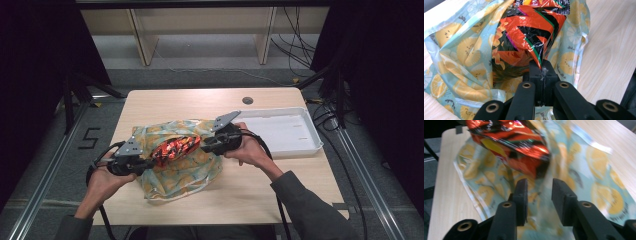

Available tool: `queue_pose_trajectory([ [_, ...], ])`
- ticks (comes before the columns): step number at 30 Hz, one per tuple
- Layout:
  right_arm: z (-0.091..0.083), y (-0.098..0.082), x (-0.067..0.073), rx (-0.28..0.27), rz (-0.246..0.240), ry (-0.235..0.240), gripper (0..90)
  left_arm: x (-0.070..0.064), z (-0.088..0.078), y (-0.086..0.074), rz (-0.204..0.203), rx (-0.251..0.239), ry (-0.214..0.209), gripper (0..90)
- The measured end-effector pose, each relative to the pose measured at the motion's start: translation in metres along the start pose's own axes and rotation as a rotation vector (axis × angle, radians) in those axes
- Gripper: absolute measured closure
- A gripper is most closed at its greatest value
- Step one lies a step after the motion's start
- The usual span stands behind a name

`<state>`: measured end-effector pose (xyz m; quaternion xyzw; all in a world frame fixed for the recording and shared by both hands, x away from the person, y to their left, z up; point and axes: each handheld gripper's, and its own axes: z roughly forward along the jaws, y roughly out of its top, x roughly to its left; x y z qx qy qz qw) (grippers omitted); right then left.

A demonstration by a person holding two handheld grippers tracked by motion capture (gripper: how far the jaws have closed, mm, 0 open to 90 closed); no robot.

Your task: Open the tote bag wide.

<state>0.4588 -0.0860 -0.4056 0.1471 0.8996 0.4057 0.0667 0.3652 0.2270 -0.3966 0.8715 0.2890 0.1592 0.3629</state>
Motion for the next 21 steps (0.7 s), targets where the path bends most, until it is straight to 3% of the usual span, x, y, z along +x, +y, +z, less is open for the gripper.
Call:
queue_pose_trajectory([
  [4,0.01,0.005,0.007,-0.004,-0.029,0.022,62.7,0.001,0.0,0.0,-0.001,-0.004,0.006,88.8],
  [9,0.018,0.01,0.011,-0.027,-0.052,0.017,61.6,0.002,-0.002,0.0,-0.01,-0.01,-0.011,88.8],
  [10,0.018,0.01,0.013,-0.029,-0.044,0.021,61.7,0.002,-0.004,0.0,-0.019,-0.012,-0.012,88.8],
  [12,0.016,0.012,0.014,-0.045,-0.078,0.021,63.0,0.003,-0.008,0.001,-0.044,-0.032,-0.026,88.6],
  [16,0.005,0.016,0.019,-0.082,-0.07,0.039,63.3,0.006,-0.015,0.003,-0.039,-0.05,-0.046,88.3],
  [18,0.0,0.018,0.021,-0.102,-0.072,0.045,63.1,0.004,-0.017,0.004,-0.096,-0.087,-0.066,88.2],
  [20,-0.003,0.02,0.024,-0.112,-0.056,0.048,63.0,0.006,-0.019,0.004,-0.08,-0.073,-0.06,88.1],
  [21,-0.002,0.02,0.024,-0.117,-0.063,0.042,62.4,0.006,-0.017,0.005,-0.099,-0.09,-0.068,88.1],
])
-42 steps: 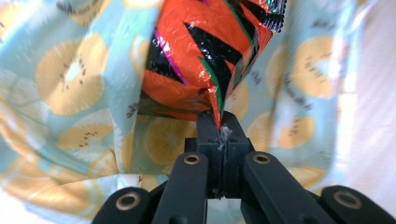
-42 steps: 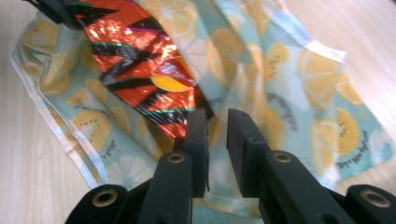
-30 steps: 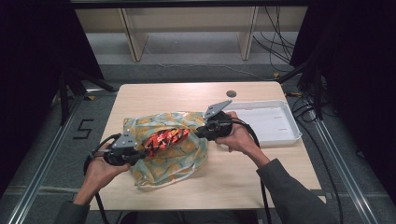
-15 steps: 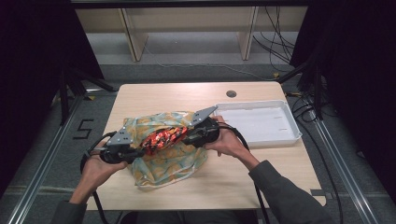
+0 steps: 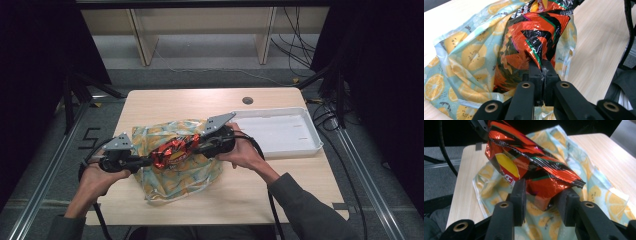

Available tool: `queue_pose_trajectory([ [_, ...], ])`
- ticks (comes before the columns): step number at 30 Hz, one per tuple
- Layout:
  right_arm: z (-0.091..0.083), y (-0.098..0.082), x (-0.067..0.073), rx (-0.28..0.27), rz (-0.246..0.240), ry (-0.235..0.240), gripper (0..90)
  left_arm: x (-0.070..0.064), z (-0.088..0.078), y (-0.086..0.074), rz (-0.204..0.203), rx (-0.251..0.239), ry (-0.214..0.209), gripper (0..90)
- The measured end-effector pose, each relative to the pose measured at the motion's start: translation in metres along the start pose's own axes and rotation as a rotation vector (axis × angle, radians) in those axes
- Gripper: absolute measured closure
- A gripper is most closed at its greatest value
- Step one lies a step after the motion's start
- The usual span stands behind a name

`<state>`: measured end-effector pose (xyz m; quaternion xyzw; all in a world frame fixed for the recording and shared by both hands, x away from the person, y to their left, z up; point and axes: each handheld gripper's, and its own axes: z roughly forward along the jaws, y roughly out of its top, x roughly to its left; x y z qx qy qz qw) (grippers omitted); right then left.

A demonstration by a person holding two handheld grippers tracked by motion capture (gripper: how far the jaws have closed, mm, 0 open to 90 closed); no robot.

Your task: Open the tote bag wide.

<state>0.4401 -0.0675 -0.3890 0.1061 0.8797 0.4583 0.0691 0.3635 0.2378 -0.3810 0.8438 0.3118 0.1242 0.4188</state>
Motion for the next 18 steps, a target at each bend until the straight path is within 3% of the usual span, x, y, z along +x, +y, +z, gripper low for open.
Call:
queue_pose_trajectory([
  [3,0.0022,-0.0002,-0.0007,0.004,0.003,0.001,61.6,-0.0011,0.0014,-0.0004,-0.017,-0.005,0.0,88.1],
  [4,0.0065,-0.0022,-0.0016,-0.005,0.019,0.004,61.3,0.0005,0.0008,0.0006,0.008,0.028,-0.007,88.1],
  [6,0.0085,-0.0025,-0.0028,-0.008,0.009,0.0,62.2,0.0001,0.0012,0.0005,0.001,0.023,-0.004,88.0],
  [7,0.0073,-0.002,-0.0023,-0.001,0.023,0.003,64.0,-0.0007,0.0023,0.0,-0.018,-0.001,-0.002,87.9],
  [8,0.0076,-0.002,-0.0027,-0.023,0.018,-0.002,66.6,0.0022,0.0002,0.0001,0.009,0.022,-0.008,87.9],
  [9,0.0075,-0.0022,-0.0029,-0.031,0.017,0.0,68.8,0.0022,0.0002,0.0001,0.009,0.022,-0.008,87.8],
  [12,0.0071,-0.0019,-0.0029,-0.036,0.001,0.005,76.2,0.002,0.0005,-0.0014,-0.033,-0.005,0.002,87.5],
  [13,0.0069,-0.0019,-0.0029,-0.037,0.002,0.007,83.2,0.0053,-0.0019,-0.0007,0.004,0.015,-0.003,87.1],
  [14,0.005,-0.0019,-0.0024,-0.026,0.019,0.015,85.0,0.0032,-0.0006,-0.0012,-0.036,-0.02,0.009,86.6],
  [17,0.0041,-0.0018,-0.0012,-0.033,0.03,0.03,87.7,0.0044,-0.003,0.0,-0.037,-0.015,0.012,85.2],
  [18,0.0017,-0.0005,0.0,-0.045,0.037,0.026,89.5,0.0072,-0.0065,0.0011,-0.014,-0.004,0.008,84.5],
])
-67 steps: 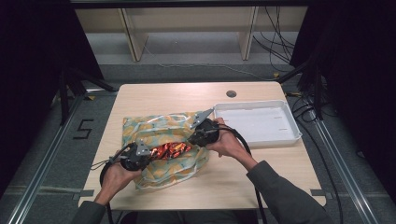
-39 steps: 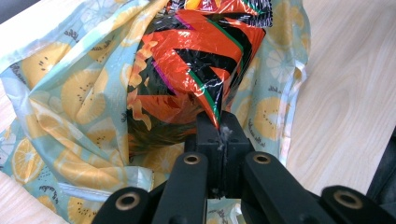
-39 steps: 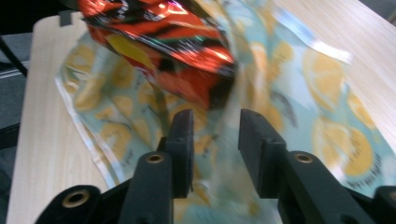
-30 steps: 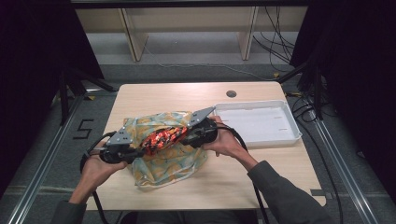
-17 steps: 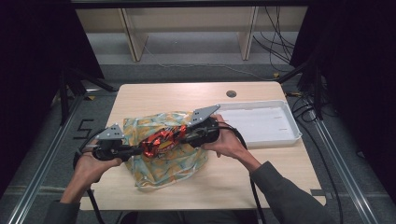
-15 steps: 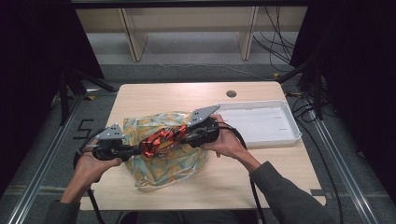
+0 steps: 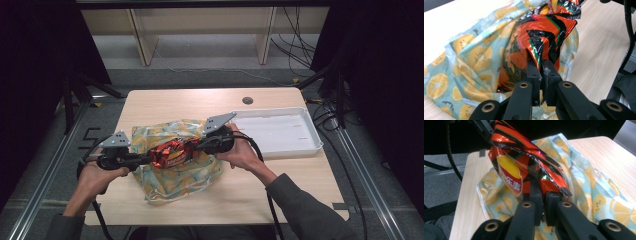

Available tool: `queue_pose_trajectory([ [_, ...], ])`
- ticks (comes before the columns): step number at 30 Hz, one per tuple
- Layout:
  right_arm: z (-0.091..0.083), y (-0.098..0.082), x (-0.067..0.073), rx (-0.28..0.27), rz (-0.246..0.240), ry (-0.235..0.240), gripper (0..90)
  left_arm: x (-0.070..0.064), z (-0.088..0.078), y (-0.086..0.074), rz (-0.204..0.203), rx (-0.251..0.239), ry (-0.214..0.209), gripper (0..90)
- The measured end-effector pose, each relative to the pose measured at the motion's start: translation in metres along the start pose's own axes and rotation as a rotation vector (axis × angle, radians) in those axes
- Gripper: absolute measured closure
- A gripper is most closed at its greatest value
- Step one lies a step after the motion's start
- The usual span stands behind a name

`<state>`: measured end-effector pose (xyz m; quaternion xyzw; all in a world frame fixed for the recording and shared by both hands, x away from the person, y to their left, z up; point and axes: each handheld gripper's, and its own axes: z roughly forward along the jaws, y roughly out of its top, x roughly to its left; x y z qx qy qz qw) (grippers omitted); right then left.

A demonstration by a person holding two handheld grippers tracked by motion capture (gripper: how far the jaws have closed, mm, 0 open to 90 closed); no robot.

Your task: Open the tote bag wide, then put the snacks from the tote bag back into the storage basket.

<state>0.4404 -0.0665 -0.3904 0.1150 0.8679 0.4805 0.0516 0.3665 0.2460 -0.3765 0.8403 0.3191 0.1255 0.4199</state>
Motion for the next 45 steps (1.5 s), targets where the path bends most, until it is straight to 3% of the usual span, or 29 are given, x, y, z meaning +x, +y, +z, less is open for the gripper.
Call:
queue_pose_trajectory([
  [2,-0.002,0.001,-0.001,-0.005,0.007,0.0,90.0,-0.002,0.0,0.001,-0.026,-0.031,0.013,81.7],
  [5,-0.003,0.002,-0.001,-0.005,0.031,-0.004,90.0,-0.002,-0.002,0.001,-0.024,-0.044,0.03,71.3],
  [7,-0.005,0.001,-0.002,-0.004,0.094,-0.003,90.0,-0.003,-0.008,0.002,-0.027,-0.061,0.049,66.6],
  [9,-0.005,0.001,-0.002,-0.016,0.125,-0.021,90.0,-0.007,-0.016,0.001,-0.021,-0.065,0.11,53.8],
  [10,-0.007,0.002,-0.003,-0.012,0.113,-0.02,90.0,-0.007,-0.018,0.0,-0.035,-0.081,0.133,47.3],
  [11,-0.007,0.002,-0.003,-0.012,0.113,-0.02,90.0,-0.007,-0.018,0.0,-0.035,-0.081,0.133,43.7],
  [12,-0.006,0.002,-0.006,-0.025,0.12,-0.022,90.0,-0.01,-0.02,-0.005,-0.055,-0.112,0.182,40.1],
  [13,-0.007,0.002,-0.004,-0.02,0.167,-0.018,90.0,-0.011,-0.02,-0.008,-0.044,-0.13,0.193,36.4],
  [15,-0.005,0.002,-0.004,-0.037,0.174,-0.021,90.0,-0.013,-0.019,-0.012,-0.057,-0.159,0.201,33.1],
  [17,-0.006,0.003,-0.008,-0.037,0.167,-0.018,90.0,-0.021,-0.018,-0.027,-0.109,-0.258,0.246,31.8],
  [19,-0.005,0.004,-0.006,-0.049,0.192,-0.006,90.0,-0.023,-0.017,-0.035,-0.127,-0.276,0.257,27.9],
  [20,-0.006,0.004,-0.006,-0.047,0.19,-0.005,90.0,-0.026,-0.018,-0.039,-0.122,-0.276,0.277,27.2],
  [22,-0.005,0.005,-0.005,-0.064,0.188,-0.01,90.0,-0.029,-0.018,-0.045,-0.114,-0.28,0.258,23.9],
  [24,-0.005,0.005,-0.004,-0.067,0.194,-0.008,90.0,-0.033,-0.019,-0.05,-0.115,-0.261,0.275,22.5],
  [26,-0.006,0.006,-0.006,-0.053,0.195,-0.005,90.0,-0.04,-0.016,-0.061,-0.109,-0.213,0.294,22.4],
  [30,-0.005,0.008,-0.005,-0.081,0.198,-0.002,90.0,-0.043,-0.01,-0.071,-0.108,-0.165,0.293,22.4],
  [32,-0.008,0.01,-0.005,-0.062,0.199,-0.002,90.0,-0.044,-0.008,-0.075,-0.113,-0.14,0.305,22.4],
  [34,-0.008,0.012,-0.003,-0.089,0.192,-0.013,90.0,-0.044,-0.004,-0.079,-0.106,-0.114,0.301,22.4],
  [37,-0.012,0.014,-0.001,-0.07,0.193,-0.007,90.0,-0.046,-0.001,-0.082,-0.095,-0.103,0.304,22.4],
  [45,-0.013,0.021,0.003,-0.089,0.189,0.011,90.0,-0.043,0.002,-0.086,-0.093,-0.09,0.304,22.3],
])
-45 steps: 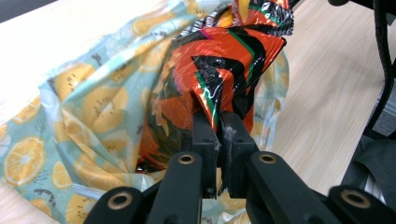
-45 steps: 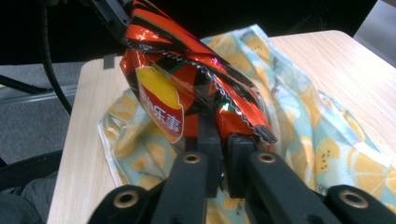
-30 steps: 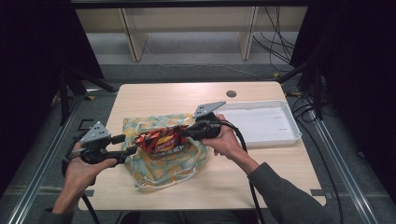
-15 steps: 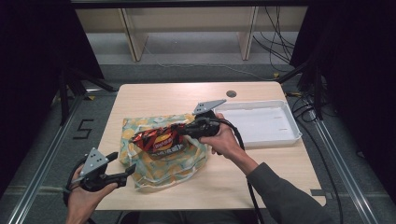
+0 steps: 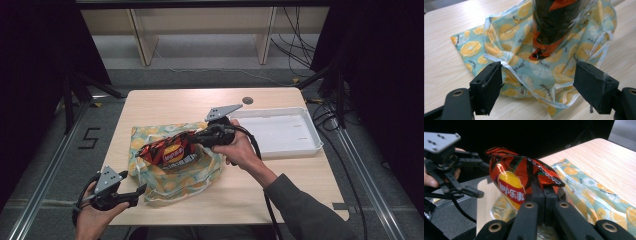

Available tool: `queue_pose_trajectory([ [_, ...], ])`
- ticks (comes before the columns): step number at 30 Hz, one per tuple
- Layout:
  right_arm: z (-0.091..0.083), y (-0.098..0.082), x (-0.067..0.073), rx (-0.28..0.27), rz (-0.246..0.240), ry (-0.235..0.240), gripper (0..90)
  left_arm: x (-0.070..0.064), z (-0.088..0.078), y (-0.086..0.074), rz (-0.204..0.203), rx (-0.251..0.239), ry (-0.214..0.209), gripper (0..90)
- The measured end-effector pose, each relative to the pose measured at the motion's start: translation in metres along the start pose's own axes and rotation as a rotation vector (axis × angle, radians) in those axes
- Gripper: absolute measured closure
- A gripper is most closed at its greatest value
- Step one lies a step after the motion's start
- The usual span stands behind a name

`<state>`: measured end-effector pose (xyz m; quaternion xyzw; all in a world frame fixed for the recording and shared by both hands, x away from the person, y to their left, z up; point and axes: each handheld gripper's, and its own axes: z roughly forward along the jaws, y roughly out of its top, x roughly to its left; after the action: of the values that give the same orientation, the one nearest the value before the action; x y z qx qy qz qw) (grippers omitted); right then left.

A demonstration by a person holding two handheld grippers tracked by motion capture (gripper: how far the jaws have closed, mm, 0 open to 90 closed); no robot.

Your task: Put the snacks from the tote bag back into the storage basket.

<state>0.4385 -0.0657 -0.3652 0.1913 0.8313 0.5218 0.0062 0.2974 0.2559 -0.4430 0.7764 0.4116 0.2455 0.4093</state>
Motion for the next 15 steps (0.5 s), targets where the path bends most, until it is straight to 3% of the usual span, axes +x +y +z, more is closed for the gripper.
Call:
queue_pose_trajectory([
  [6,-0.008,0.013,0.002,-0.029,0.046,0.042,90.0,0.001,-0.001,-0.002,0.005,0.028,0.01,22.1],
  [8,-0.012,0.018,0.003,-0.029,0.05,0.05,90.0,0.004,0.0,-0.001,0.045,0.028,-0.016,22.1],
  [9,-0.013,0.019,0.003,-0.036,0.049,0.057,90.0,0.002,-0.001,-0.002,0.025,0.036,-0.001,22.1],
  [10,-0.015,0.021,0.004,-0.032,0.063,0.058,90.0,0.002,-0.001,-0.002,0.025,0.036,-0.001,22.1],
  [11,-0.015,0.024,0.003,-0.038,0.048,0.067,90.0,0.0,0.001,-0.003,-0.003,0.023,-0.01,22.1],
  [12,-0.017,0.026,0.004,-0.038,0.072,0.07,90.0,0.001,0.001,-0.003,0.014,0.032,-0.008,22.1],
  [15,-0.023,0.033,0.004,-0.064,0.057,0.084,90.0,0.001,0.002,-0.004,0.016,0.036,-0.008,22.0],
])
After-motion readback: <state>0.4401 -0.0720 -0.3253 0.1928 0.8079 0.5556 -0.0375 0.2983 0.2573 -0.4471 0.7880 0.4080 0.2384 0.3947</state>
